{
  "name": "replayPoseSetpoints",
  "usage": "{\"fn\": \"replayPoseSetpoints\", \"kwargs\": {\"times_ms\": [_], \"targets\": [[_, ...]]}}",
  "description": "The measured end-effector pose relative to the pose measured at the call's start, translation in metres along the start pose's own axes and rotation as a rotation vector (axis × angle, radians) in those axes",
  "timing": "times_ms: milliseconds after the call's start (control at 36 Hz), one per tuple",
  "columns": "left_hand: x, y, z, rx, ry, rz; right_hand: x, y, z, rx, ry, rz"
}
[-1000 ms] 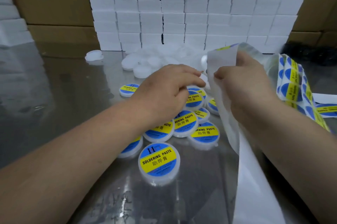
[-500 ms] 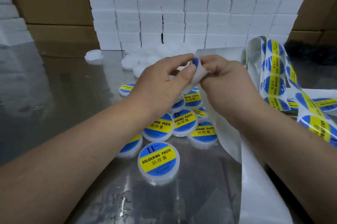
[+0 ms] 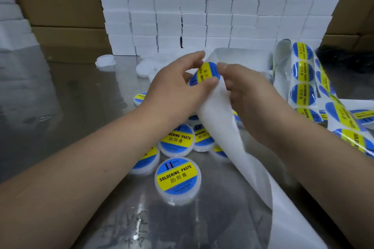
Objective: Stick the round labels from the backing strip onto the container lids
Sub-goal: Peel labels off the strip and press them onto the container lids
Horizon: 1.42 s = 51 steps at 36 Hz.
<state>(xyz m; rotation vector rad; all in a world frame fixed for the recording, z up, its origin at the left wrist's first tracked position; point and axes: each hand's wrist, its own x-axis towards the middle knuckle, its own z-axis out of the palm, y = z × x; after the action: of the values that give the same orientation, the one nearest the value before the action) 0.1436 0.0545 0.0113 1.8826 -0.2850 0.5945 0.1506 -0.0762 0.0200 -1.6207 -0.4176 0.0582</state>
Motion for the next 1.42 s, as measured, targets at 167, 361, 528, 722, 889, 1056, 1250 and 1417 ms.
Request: {"fn": "replayPoseSetpoints", "kwargs": {"times_ms": [167,361,528,722,889,1056,1250,1417], "targets": [[-0.002,-0.004,0.002,0.212,-0.052,0.107,-0.002,0.002,0.001,-0.124,0.035,-0.106],[0.006,0.003,-0.002,0.082,-0.087,0.011,0.01,0.006,-0.01,-0.126,0.43,-0.167],[0.056,0.001,-0.018,0.157,0.203,-0.158,0.01,0.006,-0.014,-0.197,0.517,-0.197],[0.099,-0.036,-0.025,0.778,-0.089,-0.224,0.001,0.006,-0.009,-0.321,0.402,-0.24],[0.107,-0.074,-0.029,1.168,-0.39,-0.329,0.001,0.005,-0.009,-0.343,0.336,-0.184],[0.11,-0.091,-0.031,1.17,-0.329,-0.258,0.001,0.006,-0.007,-0.347,0.272,-0.156],[0.108,-0.092,-0.024,1.122,-0.179,-0.13,0.003,0.006,-0.012,-0.369,0.33,-0.152],[0.109,-0.085,-0.02,0.812,-0.117,-0.296,0.005,0.007,-0.012,-0.372,0.34,-0.141]]}}
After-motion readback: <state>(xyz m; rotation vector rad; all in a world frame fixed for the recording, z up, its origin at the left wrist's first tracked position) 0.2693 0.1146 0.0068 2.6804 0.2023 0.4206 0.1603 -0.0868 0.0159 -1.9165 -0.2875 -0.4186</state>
